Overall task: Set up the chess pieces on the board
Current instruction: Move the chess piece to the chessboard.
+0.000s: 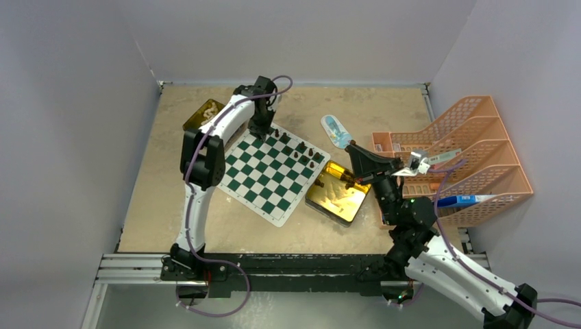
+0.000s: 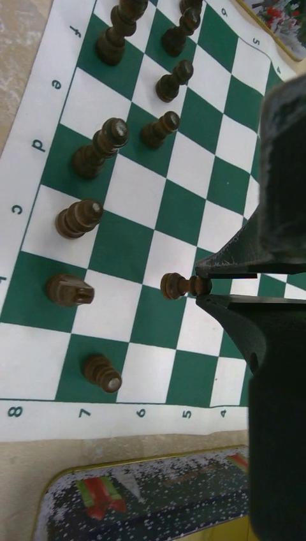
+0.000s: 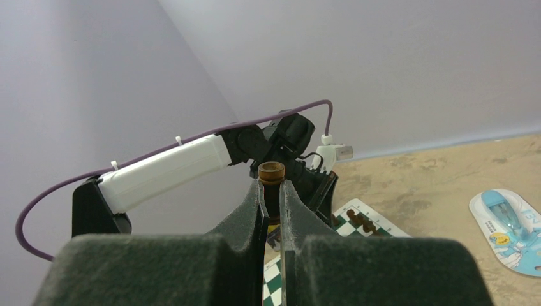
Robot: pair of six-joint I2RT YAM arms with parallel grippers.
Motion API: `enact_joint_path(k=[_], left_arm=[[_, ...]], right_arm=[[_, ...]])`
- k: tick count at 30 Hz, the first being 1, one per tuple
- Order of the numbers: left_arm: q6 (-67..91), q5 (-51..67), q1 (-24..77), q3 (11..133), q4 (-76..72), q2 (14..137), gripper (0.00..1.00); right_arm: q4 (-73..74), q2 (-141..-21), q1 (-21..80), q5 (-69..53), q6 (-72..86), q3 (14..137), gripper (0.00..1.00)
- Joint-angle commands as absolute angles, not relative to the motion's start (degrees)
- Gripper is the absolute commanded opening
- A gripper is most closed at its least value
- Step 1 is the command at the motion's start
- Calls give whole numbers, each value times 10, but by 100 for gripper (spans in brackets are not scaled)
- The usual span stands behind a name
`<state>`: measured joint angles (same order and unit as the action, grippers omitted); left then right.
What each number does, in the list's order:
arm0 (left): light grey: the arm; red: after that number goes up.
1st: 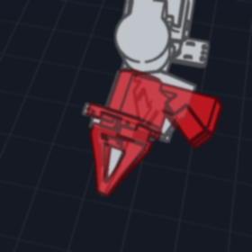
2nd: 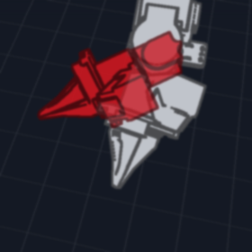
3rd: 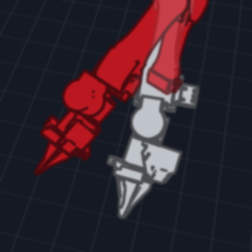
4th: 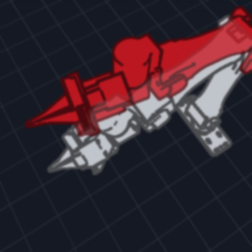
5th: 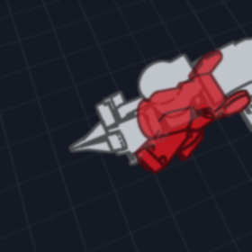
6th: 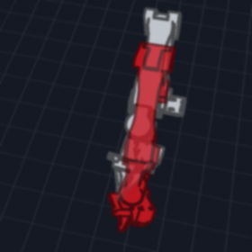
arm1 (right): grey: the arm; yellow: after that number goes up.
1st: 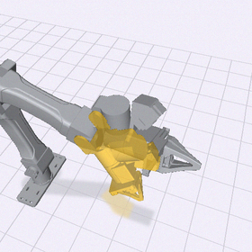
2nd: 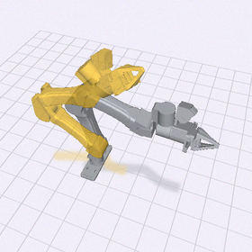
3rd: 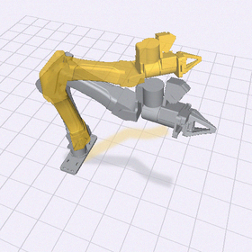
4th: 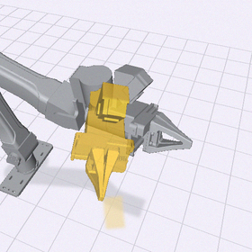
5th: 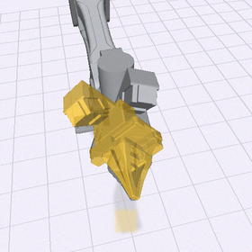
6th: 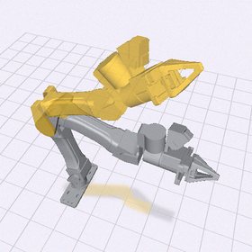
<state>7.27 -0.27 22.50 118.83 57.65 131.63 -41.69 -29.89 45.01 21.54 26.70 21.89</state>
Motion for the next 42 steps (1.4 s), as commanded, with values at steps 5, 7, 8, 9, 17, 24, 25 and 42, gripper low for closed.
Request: enact_joint_path(k=[5, 7, 8, 9, 17, 24, 25, 42], left_arm=[[51, -13, 218, 1248, 558, 1350, 2], [49, -10, 216, 1253, 557, 1357, 2], [48, -7, 215, 1256, 557, 1360, 2], [47, -7, 214, 1262, 558, 1364, 2], [46, -10, 209, 1275, 559, 1378, 4], [43, -7, 208, 1269, 555, 1376, 6], [42, -6, 208, 1269, 555, 1376, 7], [48, 25, 208, 1255, 542, 1345, 28]], right_arm=[[-463, -317, 453, 216, 255, 240, 0], [-465, -320, 452, 218, 255, 238, 0], [-466, -321, 452, 218, 254, 236, 0], [-468, -321, 452, 218, 254, 234, 0], [-468, -331, 453, 216, 244, 238, 0], [-460, -331, 452, 225, 234, 243, 0], [-461, -328, 453, 226, 234, 242, 0], [-470, -344, 452, 214, 240, 238, 0]])
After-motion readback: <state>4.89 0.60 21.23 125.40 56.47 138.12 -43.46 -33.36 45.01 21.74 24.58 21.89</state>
